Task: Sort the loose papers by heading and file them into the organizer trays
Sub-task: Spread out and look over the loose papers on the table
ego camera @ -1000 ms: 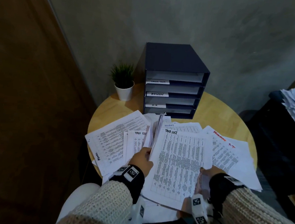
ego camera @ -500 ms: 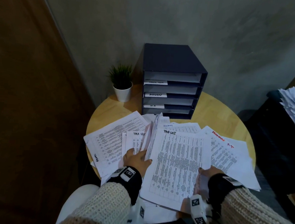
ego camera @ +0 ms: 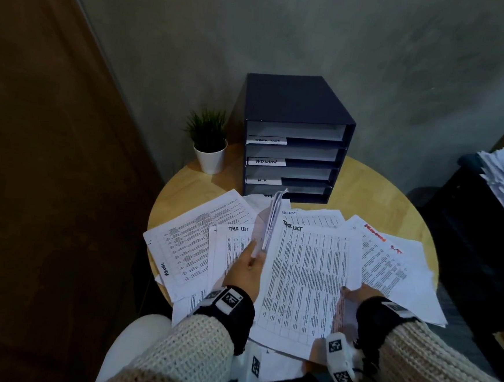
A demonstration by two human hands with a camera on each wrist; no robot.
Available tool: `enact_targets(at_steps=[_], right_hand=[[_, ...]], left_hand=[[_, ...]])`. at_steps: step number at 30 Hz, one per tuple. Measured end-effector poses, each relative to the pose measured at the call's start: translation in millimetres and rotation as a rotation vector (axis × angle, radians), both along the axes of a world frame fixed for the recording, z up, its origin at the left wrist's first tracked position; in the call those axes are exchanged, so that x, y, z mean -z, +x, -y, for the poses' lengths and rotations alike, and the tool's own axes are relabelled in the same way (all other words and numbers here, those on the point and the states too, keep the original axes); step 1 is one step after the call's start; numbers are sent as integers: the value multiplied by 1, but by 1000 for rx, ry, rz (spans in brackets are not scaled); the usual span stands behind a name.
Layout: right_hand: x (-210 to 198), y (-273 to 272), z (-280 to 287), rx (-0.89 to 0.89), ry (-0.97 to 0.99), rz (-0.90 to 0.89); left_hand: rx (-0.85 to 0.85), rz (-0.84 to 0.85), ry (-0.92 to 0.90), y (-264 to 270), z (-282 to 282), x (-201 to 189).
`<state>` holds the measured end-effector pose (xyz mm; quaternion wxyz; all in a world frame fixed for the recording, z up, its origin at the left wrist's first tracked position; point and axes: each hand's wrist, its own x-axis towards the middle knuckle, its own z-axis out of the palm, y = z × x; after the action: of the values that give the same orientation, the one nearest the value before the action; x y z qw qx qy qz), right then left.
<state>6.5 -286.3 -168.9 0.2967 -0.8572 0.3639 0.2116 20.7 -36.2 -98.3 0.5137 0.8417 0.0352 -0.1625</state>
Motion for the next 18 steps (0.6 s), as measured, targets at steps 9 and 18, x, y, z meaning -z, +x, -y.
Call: enact_targets(at_steps=[9, 18], right_hand=[[-20, -7, -10, -37, -11, -16], [-30, -9, -11, -94, -60, -76]], left_hand=[[54, -150, 210, 20, -13, 12], [67, -247, 439, 31, -31, 36]])
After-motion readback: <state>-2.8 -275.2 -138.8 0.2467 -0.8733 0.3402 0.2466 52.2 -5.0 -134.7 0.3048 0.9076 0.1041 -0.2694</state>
